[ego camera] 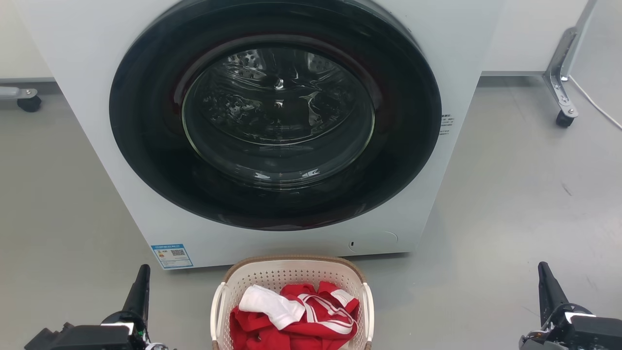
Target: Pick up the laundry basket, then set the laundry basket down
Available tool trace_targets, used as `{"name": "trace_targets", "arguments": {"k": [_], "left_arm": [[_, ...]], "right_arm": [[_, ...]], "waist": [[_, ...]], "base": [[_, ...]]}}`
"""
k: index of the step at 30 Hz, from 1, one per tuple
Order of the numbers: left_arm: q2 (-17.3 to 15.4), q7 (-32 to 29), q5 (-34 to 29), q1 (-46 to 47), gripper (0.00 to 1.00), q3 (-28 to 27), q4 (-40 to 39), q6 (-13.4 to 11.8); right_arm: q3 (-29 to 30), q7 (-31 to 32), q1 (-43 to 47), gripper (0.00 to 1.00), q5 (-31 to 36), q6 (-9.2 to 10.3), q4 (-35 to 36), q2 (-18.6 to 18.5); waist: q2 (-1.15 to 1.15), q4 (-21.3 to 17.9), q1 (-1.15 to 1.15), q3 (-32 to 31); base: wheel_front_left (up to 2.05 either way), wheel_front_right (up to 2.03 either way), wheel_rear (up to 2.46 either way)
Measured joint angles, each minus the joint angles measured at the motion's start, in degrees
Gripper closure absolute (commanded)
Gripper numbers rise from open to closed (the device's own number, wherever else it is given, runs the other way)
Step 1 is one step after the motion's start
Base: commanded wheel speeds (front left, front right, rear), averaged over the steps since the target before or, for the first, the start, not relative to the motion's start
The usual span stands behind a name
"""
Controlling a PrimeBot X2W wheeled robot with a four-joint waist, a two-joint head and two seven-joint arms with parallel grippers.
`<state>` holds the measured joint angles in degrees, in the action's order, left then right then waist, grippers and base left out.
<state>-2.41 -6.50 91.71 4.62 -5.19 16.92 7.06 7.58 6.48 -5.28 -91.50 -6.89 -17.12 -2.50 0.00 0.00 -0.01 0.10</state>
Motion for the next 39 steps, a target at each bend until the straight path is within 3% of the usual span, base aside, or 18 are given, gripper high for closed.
{"name": "trace_targets", "arguments": {"k": [39], "left_arm": [[0.00, 0.00, 0.01, 0.00, 1.00, 0.00, 0.02, 0.01]], "right_arm": [[0.00, 0.00, 0.00, 1.00, -0.01, 0.00, 0.00, 0.00]], "waist": [[0.00, 0.00, 0.00, 0.00]], "base": [[0.00, 0.00, 0.00]]}}
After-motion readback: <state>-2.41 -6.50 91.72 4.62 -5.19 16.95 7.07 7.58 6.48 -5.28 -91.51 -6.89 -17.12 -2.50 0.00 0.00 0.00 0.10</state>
